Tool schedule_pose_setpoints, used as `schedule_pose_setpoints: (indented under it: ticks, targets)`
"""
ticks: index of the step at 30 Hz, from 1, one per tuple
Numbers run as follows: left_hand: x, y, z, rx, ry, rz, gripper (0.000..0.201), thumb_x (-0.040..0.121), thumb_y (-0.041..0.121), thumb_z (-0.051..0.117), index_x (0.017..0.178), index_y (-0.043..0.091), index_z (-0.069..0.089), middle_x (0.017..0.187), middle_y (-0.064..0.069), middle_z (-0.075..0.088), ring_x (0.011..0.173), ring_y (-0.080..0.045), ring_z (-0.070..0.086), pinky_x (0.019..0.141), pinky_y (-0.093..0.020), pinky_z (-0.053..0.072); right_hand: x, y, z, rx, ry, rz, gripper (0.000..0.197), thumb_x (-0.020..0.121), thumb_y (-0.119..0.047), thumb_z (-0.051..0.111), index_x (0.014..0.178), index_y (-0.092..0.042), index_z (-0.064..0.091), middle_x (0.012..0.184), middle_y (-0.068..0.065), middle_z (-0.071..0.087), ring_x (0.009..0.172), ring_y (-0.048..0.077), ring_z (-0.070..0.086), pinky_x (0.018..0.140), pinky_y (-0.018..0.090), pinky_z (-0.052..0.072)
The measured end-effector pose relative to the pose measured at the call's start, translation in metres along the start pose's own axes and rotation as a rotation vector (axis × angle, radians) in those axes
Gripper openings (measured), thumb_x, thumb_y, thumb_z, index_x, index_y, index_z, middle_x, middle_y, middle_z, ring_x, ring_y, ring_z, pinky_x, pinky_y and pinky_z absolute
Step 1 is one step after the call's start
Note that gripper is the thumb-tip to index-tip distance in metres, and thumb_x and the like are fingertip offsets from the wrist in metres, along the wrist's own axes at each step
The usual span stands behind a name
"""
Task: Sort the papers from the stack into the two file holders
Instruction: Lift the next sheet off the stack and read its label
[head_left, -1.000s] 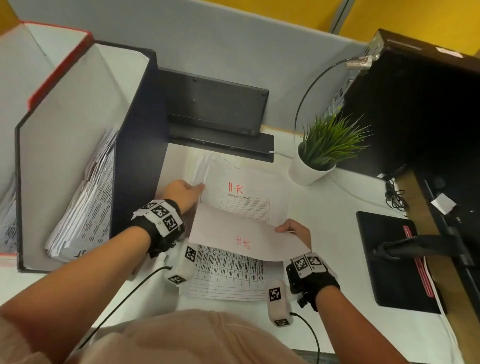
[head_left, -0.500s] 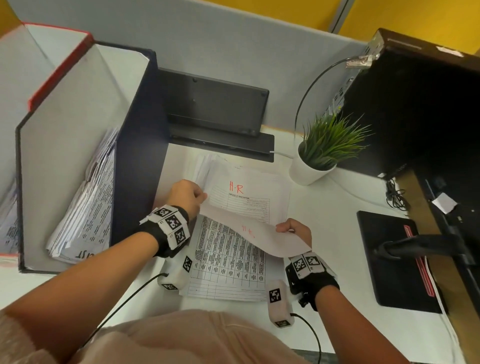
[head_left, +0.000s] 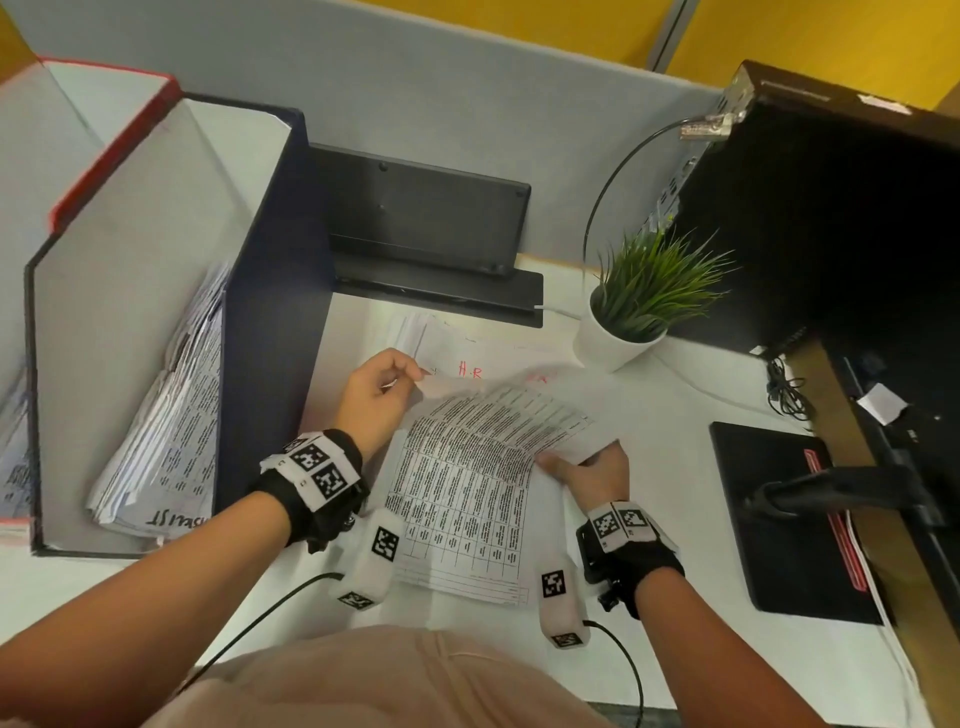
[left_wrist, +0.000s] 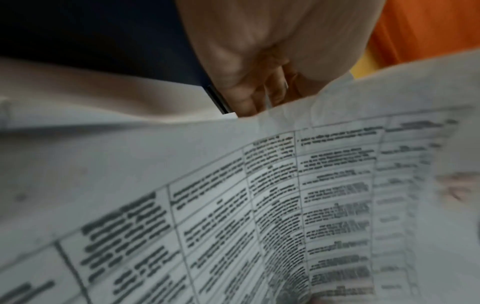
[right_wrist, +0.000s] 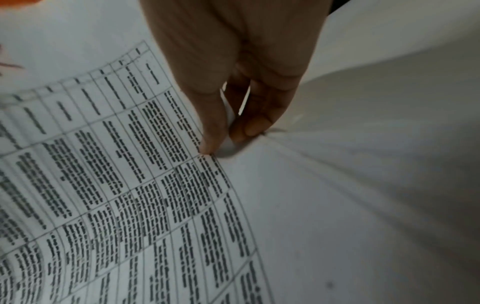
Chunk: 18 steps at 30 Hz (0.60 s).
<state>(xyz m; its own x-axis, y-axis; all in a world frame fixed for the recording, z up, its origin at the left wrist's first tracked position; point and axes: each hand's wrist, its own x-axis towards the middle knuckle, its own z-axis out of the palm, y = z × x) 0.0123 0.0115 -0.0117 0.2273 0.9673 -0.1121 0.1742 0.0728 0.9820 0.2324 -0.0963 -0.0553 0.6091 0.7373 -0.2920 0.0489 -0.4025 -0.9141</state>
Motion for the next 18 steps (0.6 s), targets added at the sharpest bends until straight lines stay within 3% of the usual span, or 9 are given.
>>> schedule_pose_setpoints:
  ticks: [2,5,7,8,9,11,15,18]
  targets:
    - [0.004,0.001,-0.002,-0.056,-0.007,-0.053,0.031,0.088,-0.006,0.043,0.071,0.016,0.055,0.094,-0.012,0.066,0.093,-0.025,0.061,0.075,-0.031,0.051,0.001,0.002,-0.002,-0.058,-0.003,0.029,0.030,0.063,-0.005,0.083,0.087,-0.002,0.065,0.082,0.010,0.068,0.071,0.019,0.062,0.072,0.031,0.051]
    - [0.015,-0.001,-0.006,-0.056,0.027,-0.160,0.027,0.088,-0.002,0.041,0.074,0.013,0.057,0.085,-0.010,0.063,0.080,-0.024,0.056,0.069,-0.030,0.047,0.000,0.004,-0.003,-0.019,-0.031,0.075,0.015,0.073,0.004,0.072,0.068,-0.009,0.064,0.062,0.000,0.057,0.056,0.006,0.052,0.063,0.021,0.046]
    - [0.022,-0.006,-0.008,0.112,0.079,-0.185,0.015,0.091,0.006,0.048,0.084,0.012,0.059,0.085,-0.009,0.060,0.074,-0.022,0.053,0.070,-0.033,0.047,0.003,0.006,-0.005,0.252,-0.023,0.187,0.040,0.073,0.019,0.054,0.043,-0.009,0.056,0.044,-0.001,0.044,0.040,0.007,0.041,0.044,0.012,0.037]
    - [0.025,-0.008,-0.010,0.210,0.084,-0.199,0.005,0.090,0.011,0.055,0.087,0.010,0.059,0.087,-0.008,0.060,0.073,-0.019,0.054,0.069,-0.030,0.047,0.005,0.007,-0.006,0.335,-0.017,0.247,0.047,0.070,0.020,0.049,0.034,-0.010,0.050,0.039,-0.002,0.039,0.036,0.009,0.037,0.039,0.010,0.033]
    - [0.026,-0.009,-0.010,0.299,0.067,-0.229,0.009,0.086,0.017,0.063,0.087,0.009,0.059,0.087,-0.006,0.061,0.074,-0.018,0.055,0.069,-0.029,0.046,0.005,0.008,-0.007,0.368,-0.013,0.277,0.050,0.068,0.020,0.046,0.030,-0.011,0.047,0.037,-0.003,0.037,0.034,0.011,0.035,0.038,0.009,0.032]
    - [0.027,-0.012,-0.010,0.406,0.008,-0.308,0.023,0.077,0.025,0.075,0.079,0.006,0.062,0.079,-0.001,0.064,0.077,-0.017,0.059,0.071,-0.027,0.046,0.005,0.008,-0.005,0.357,-0.013,0.269,0.053,0.067,0.020,0.045,0.027,-0.014,0.046,0.040,-0.001,0.038,0.039,0.015,0.037,0.038,0.010,0.032]
    - [0.026,-0.013,-0.008,0.440,0.022,-0.325,0.011,0.076,0.006,0.074,0.071,0.001,0.067,0.053,0.011,0.063,0.066,-0.009,0.063,0.043,-0.013,0.042,0.000,0.007,-0.002,0.219,-0.020,0.118,0.052,0.067,0.026,0.048,0.034,-0.013,0.050,0.057,0.006,0.042,0.052,0.018,0.040,0.043,0.014,0.036]
    - [0.026,-0.015,-0.008,0.498,0.003,-0.276,0.017,0.080,0.005,0.070,0.064,0.009,0.066,0.062,0.006,0.062,0.061,-0.007,0.058,0.047,-0.013,0.042,0.003,0.005,-0.004,0.266,-0.013,0.141,0.049,0.069,0.024,0.045,0.034,-0.010,0.052,0.045,0.002,0.048,0.047,0.020,0.044,0.038,0.011,0.034]
